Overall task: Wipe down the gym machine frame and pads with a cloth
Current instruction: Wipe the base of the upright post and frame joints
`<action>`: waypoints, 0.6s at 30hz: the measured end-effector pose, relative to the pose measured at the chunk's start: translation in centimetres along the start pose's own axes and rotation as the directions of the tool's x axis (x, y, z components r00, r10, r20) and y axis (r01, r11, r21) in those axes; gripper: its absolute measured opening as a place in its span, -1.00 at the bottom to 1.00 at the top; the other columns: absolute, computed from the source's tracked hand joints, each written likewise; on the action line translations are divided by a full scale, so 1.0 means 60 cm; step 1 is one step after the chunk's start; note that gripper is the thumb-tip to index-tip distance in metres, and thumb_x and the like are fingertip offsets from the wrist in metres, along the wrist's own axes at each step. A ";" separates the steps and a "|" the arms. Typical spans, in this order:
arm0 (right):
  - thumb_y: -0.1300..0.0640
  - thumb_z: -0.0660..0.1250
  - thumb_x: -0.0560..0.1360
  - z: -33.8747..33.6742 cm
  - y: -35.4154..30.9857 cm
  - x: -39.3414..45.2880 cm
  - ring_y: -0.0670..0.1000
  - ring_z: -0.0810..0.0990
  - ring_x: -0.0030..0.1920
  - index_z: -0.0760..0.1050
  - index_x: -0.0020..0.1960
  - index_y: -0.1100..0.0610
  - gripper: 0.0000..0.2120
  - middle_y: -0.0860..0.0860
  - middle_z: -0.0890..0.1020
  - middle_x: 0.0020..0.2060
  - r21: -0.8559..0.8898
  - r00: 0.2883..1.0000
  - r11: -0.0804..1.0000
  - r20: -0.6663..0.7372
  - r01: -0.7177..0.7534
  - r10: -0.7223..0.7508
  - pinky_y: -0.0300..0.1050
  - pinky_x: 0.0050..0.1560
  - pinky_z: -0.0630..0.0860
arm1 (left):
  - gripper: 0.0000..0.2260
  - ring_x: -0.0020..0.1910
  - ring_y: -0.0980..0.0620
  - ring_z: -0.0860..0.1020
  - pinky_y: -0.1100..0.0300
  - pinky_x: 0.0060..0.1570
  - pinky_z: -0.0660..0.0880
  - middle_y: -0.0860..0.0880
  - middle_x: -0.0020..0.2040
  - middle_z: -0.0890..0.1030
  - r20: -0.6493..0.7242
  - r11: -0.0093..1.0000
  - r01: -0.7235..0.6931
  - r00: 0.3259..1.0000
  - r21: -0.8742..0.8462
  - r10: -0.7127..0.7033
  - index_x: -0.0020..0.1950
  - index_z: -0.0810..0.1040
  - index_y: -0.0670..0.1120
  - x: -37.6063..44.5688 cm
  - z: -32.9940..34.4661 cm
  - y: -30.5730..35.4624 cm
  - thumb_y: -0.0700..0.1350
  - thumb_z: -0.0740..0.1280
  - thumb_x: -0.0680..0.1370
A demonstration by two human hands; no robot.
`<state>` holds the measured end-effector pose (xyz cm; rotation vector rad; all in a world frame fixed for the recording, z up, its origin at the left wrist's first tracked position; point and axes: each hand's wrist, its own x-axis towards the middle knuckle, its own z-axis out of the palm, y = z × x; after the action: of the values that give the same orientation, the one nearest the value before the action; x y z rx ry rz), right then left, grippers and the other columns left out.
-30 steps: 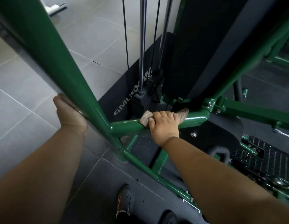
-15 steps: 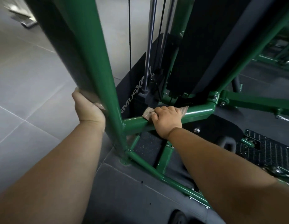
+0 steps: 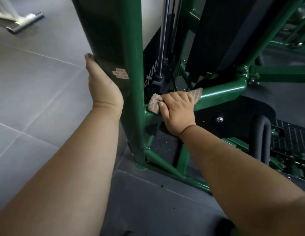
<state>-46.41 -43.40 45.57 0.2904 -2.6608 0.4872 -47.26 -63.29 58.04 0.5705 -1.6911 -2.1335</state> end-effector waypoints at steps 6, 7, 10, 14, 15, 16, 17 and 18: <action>-0.13 0.15 0.67 0.018 0.003 -0.002 0.10 0.48 0.13 0.57 0.06 -0.01 -0.72 -0.10 0.60 -0.03 -0.009 0.993 1.000 -0.117 0.009 -0.010 0.10 0.28 0.30 | -0.47 0.29 0.04 0.61 0.08 0.38 0.54 0.03 0.33 0.65 0.013 0.995 -0.094 0.995 -0.037 0.094 0.47 0.53 0.05 0.002 -0.003 -0.021 0.29 -0.01 0.73; -0.13 0.15 0.67 0.022 0.004 -0.003 0.09 0.49 0.12 0.58 0.05 -0.01 -0.72 -0.10 0.60 -0.04 -0.001 0.990 1.000 -0.138 0.006 -0.007 0.10 0.28 0.29 | -0.47 0.31 0.04 0.60 0.05 0.41 0.52 0.04 0.34 0.64 0.010 0.993 -0.104 0.994 -0.056 0.105 0.48 0.52 0.04 0.003 -0.004 -0.025 0.29 0.00 0.73; -0.13 0.18 0.64 0.031 0.001 -0.003 0.09 0.50 0.09 0.56 -0.02 -0.01 -0.73 -0.10 0.60 -0.09 0.030 0.979 1.000 -0.206 0.006 0.000 0.10 0.26 0.31 | -0.48 0.34 0.07 0.58 0.09 0.43 0.47 0.07 0.36 0.63 0.043 0.984 -0.156 0.986 -0.087 0.160 0.50 0.52 0.06 0.003 -0.008 -0.036 0.29 0.01 0.73; -0.14 0.18 0.63 0.044 0.008 -0.002 0.09 0.52 0.05 0.56 -0.05 -0.02 -0.73 -0.11 0.60 -0.13 0.022 0.960 0.999 -0.280 0.035 -0.027 0.10 0.22 0.33 | -0.58 0.25 0.15 0.58 0.05 0.48 0.39 0.18 0.19 0.67 0.105 0.954 -0.268 0.954 -0.132 0.282 0.25 0.60 0.14 0.004 -0.015 -0.050 0.30 0.03 0.72; -0.14 0.18 0.63 0.047 0.011 -0.002 0.10 0.52 0.04 0.56 -0.06 -0.02 -0.73 -0.11 0.59 -0.15 0.020 0.953 0.999 -0.302 0.043 -0.035 0.09 0.20 0.32 | -0.55 0.30 0.13 0.56 0.00 0.52 0.35 0.17 0.22 0.66 0.145 0.948 -0.281 0.942 -0.148 0.302 0.27 0.60 0.13 0.003 -0.018 -0.050 0.34 0.06 0.68; -0.15 0.18 0.63 0.050 0.012 -0.003 0.10 0.52 0.02 0.55 -0.07 -0.02 -0.72 -0.11 0.59 -0.15 0.016 0.946 0.999 -0.322 0.048 -0.040 0.07 0.19 0.31 | -0.47 0.37 0.09 0.54 -0.04 0.54 0.33 0.13 0.29 0.66 0.177 0.940 -0.299 0.929 -0.165 0.327 0.34 0.60 0.10 0.009 -0.022 -0.056 0.38 0.10 0.61; -0.15 0.17 0.64 0.054 0.013 -0.003 0.10 0.52 0.01 0.55 -0.07 -0.02 -0.72 -0.11 0.59 -0.16 0.011 0.938 0.998 -0.344 0.055 -0.048 0.06 0.19 0.30 | -0.38 0.41 0.04 0.53 -0.08 0.54 0.33 0.09 0.34 0.65 0.189 0.929 -0.324 0.915 -0.179 0.355 0.40 0.59 0.08 0.016 -0.025 -0.059 0.41 0.14 0.54; -0.15 0.17 0.64 0.058 0.015 -0.003 0.09 0.52 0.00 0.55 -0.07 -0.02 -0.71 -0.11 0.58 -0.16 0.013 0.930 0.998 -0.363 0.064 -0.055 0.05 0.18 0.29 | -0.32 0.42 0.02 0.54 -0.09 0.54 0.34 0.06 0.36 0.65 0.192 0.922 -0.342 0.907 -0.182 0.375 0.43 0.59 0.07 0.026 -0.029 -0.063 0.44 0.17 0.47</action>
<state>-47.73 -43.88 42.27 0.2586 -2.2807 0.5007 -47.81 -64.68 53.87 -0.0303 -1.5840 -2.0789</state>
